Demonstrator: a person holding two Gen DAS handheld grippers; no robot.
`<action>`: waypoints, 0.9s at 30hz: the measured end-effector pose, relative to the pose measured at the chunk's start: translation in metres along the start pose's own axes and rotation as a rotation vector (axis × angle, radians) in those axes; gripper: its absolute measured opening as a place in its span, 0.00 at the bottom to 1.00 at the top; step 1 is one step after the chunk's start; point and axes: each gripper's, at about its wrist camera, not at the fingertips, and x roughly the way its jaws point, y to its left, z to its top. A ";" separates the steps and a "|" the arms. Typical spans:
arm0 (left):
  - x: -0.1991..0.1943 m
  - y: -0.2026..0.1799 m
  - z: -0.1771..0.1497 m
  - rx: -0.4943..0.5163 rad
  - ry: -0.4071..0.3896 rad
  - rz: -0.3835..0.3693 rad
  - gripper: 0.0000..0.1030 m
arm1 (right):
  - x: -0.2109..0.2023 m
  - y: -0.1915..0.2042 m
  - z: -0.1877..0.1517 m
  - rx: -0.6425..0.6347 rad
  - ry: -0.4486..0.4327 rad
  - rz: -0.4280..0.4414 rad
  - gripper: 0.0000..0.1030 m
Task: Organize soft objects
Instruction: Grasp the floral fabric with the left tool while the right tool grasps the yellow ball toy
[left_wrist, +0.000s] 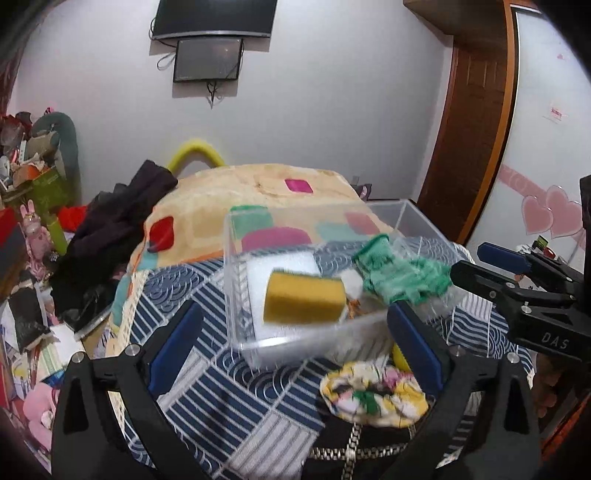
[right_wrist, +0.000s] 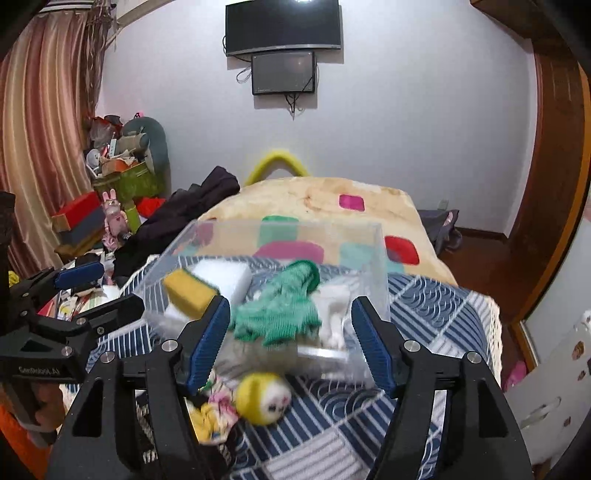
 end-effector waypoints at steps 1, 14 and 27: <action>-0.001 -0.001 -0.004 -0.002 0.007 -0.002 0.98 | 0.001 0.000 -0.005 0.005 0.007 0.000 0.63; 0.022 -0.012 -0.047 -0.007 0.109 -0.034 0.80 | 0.037 0.004 -0.044 0.061 0.154 0.048 0.63; 0.057 -0.024 -0.065 -0.011 0.220 -0.134 0.23 | 0.043 0.012 -0.057 0.050 0.189 0.071 0.37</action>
